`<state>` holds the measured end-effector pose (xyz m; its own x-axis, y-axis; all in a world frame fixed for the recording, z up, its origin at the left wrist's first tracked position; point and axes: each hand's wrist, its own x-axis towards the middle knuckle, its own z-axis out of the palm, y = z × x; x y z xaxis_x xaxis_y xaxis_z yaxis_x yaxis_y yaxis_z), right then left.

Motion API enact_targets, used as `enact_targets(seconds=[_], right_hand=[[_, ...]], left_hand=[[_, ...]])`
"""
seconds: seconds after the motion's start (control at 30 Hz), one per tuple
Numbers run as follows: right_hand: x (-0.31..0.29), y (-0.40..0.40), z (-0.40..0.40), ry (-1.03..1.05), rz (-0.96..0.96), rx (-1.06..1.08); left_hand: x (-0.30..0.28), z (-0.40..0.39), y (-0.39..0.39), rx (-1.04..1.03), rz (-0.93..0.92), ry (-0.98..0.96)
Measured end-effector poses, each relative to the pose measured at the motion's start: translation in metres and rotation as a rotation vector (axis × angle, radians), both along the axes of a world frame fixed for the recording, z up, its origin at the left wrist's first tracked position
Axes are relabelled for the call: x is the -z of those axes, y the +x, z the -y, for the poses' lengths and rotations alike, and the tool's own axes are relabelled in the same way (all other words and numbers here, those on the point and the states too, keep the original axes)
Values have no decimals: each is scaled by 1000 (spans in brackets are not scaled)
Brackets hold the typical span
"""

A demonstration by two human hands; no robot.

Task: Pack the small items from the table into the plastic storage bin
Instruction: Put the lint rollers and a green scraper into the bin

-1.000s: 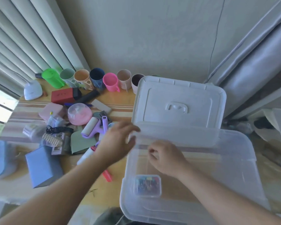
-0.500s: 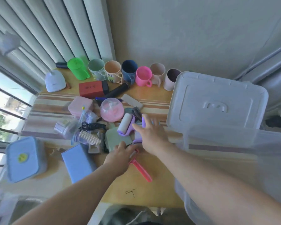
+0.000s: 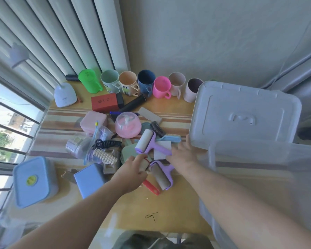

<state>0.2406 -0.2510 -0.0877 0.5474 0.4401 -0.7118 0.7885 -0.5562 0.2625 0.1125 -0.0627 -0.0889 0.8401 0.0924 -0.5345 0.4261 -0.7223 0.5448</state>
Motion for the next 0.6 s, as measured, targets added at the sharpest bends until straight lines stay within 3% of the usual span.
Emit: enact_targets(seconds=[0.2,0.4,0.5,0.6], right_hand=[[8,-11,13,66,-140,343],[13,-51,5,139,-176,299],[27,-66,5,151,-161,265],[31,-71,3,199,-86,146]], left_hand=[[-13,6,-3,-11,11,33],[-8,19,-16,-37,7,71],[-3,27,-30,77,47,133],[17,27,-51,325,159,347]])
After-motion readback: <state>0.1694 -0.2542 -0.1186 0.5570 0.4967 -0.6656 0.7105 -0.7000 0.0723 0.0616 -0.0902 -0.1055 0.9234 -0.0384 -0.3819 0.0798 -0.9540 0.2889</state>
